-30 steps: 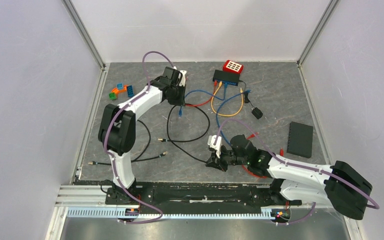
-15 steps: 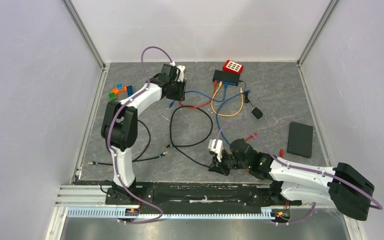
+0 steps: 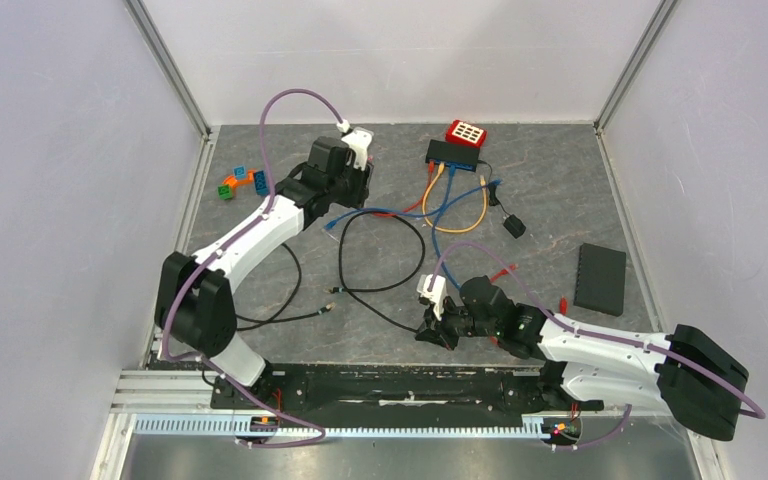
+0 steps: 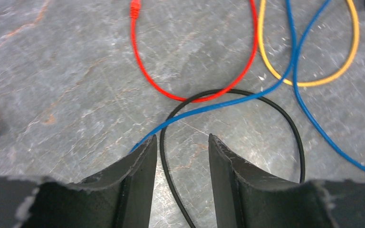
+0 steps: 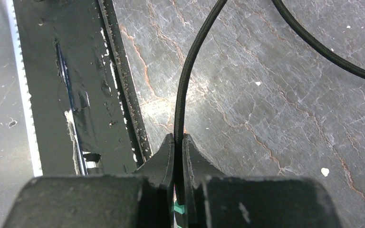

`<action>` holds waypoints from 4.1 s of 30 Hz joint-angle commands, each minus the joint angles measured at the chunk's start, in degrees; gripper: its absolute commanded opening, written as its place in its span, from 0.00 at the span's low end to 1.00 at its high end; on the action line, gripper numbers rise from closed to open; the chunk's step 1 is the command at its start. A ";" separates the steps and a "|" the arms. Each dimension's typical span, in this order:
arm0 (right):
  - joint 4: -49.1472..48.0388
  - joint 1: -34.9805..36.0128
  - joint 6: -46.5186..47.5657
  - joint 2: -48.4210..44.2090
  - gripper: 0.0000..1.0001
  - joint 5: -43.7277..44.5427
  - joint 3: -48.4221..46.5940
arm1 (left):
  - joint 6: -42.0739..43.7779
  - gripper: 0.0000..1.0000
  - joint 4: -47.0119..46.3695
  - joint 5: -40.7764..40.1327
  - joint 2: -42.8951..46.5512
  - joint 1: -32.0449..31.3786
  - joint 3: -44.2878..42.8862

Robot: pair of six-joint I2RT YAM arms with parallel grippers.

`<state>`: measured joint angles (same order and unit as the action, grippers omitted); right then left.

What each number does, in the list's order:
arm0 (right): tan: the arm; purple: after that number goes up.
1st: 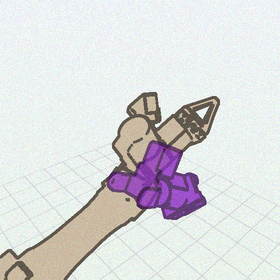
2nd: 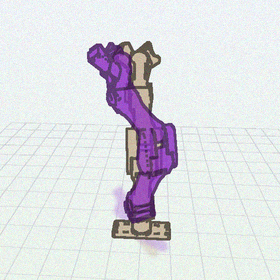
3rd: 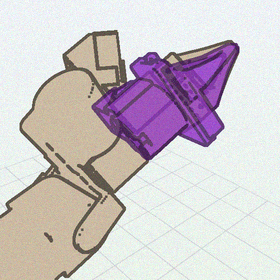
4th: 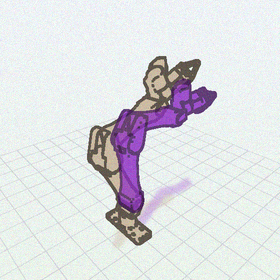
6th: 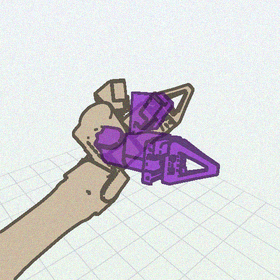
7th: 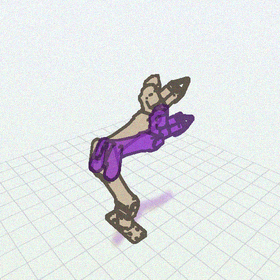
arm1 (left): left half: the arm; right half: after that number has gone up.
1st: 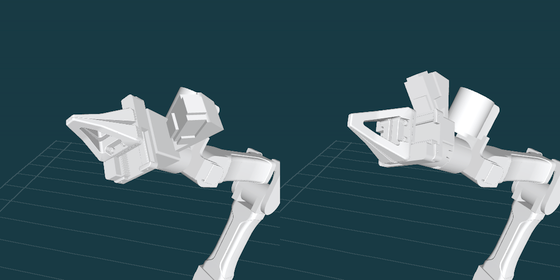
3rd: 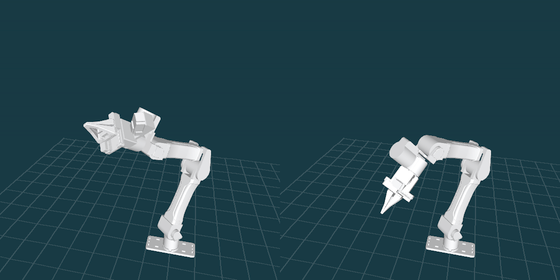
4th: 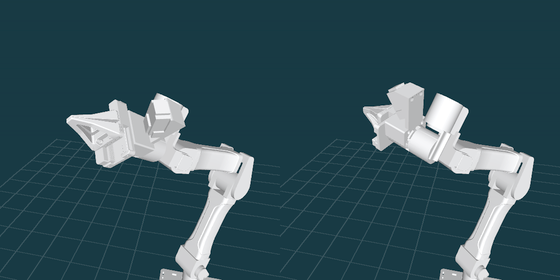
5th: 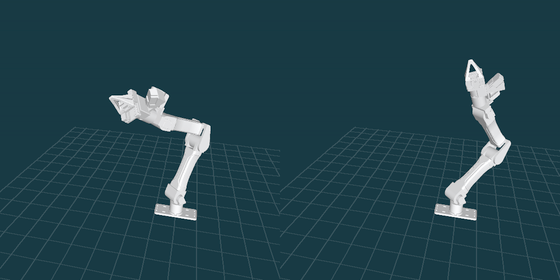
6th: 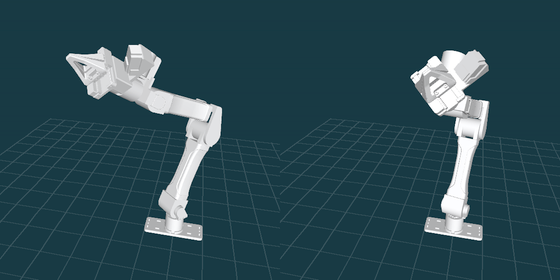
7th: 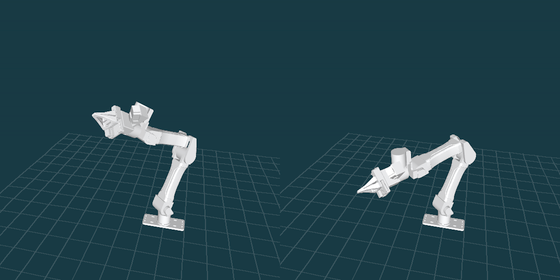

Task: Insert the plug into the switch port
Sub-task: Pick up the connector from the center of the board.

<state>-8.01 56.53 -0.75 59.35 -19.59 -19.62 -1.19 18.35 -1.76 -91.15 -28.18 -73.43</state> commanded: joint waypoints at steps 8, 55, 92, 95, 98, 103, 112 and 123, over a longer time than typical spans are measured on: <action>-1.83 0.34 -2.26 -3.72 0.00 -0.58 -0.72 | 9.01 0.42 -1.27 10.94 -15.28 -6.84 -5.28; 9.76 0.51 -0.67 -16.09 0.00 -9.69 1.09 | 8.45 0.02 4.41 6.66 -34.74 -6.96 -24.00; -28.51 -7.48 -59.01 18.86 0.56 36.40 0.60 | -6.18 0.02 1.12 19.27 -23.30 -6.88 -14.90; -28.58 -7.47 -62.04 23.15 0.56 36.34 -1.27 | -6.41 0.02 1.42 19.66 -22.52 -6.88 -14.85; -28.55 -7.48 -67.40 26.67 0.62 38.13 -2.06 | -6.69 0.02 1.97 19.41 -22.08 -6.88 -14.85; -30.55 -7.09 -74.78 32.91 0.59 38.18 -3.59 | -9.33 0.02 2.20 19.98 -21.69 -6.91 -14.51; -30.35 -6.48 -81.24 40.03 0.51 41.69 -5.37 | -10.68 0.02 4.84 20.26 -20.69 -6.82 -15.03; -30.46 -8.07 -79.61 46.50 0.07 42.39 -6.41 | 3.18 0.36 4.64 11.12 -15.61 -6.78 -9.12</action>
<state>-45.10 49.28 -82.26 103.02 20.86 -27.38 -5.69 23.59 12.12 -110.48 -35.11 -84.20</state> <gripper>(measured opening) 0.124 0.322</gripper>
